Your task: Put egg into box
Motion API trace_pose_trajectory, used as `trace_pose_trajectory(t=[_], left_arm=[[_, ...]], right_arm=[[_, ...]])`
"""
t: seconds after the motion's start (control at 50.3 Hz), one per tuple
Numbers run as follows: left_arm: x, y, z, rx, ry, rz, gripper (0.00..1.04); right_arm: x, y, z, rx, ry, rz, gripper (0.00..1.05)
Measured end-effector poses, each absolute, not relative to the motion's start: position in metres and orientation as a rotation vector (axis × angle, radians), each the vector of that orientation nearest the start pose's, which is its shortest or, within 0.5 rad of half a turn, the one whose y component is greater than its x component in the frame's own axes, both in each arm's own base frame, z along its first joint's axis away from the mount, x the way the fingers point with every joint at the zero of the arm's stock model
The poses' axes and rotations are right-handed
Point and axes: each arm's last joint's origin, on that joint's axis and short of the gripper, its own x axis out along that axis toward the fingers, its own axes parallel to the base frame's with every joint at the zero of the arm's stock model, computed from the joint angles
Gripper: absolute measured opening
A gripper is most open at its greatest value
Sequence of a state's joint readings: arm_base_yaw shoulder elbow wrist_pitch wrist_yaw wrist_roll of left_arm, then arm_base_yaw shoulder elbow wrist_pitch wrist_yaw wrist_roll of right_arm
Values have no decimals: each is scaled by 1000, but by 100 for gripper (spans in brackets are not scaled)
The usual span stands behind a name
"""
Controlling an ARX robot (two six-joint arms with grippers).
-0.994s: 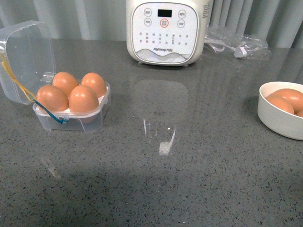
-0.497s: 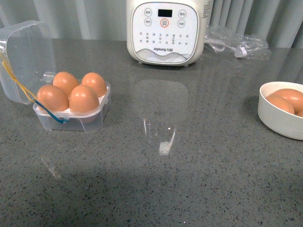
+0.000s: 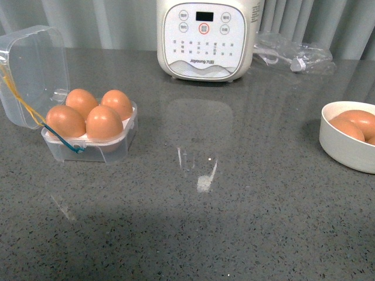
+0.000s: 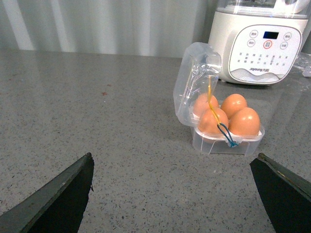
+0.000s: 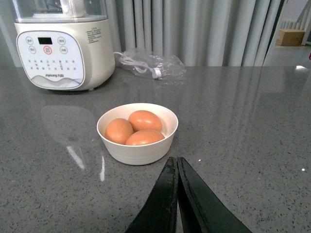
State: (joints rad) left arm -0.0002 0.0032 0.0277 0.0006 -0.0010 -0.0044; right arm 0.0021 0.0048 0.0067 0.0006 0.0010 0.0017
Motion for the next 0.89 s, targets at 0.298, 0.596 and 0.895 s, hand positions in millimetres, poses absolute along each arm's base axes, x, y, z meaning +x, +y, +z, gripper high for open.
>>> trace_pose_trajectory(t=[0.298,0.596,0.895], left_arm=[[96,0,173,-4,-25,1,98],[96,0,173,-4,-25,1,98],[96,0,173,-4,-25,1,98]], right_arm=[[98,0,165,1,-3,1,52],[98,0,165,2,-3,1,99],[98,0,165,2,-3,1,98]])
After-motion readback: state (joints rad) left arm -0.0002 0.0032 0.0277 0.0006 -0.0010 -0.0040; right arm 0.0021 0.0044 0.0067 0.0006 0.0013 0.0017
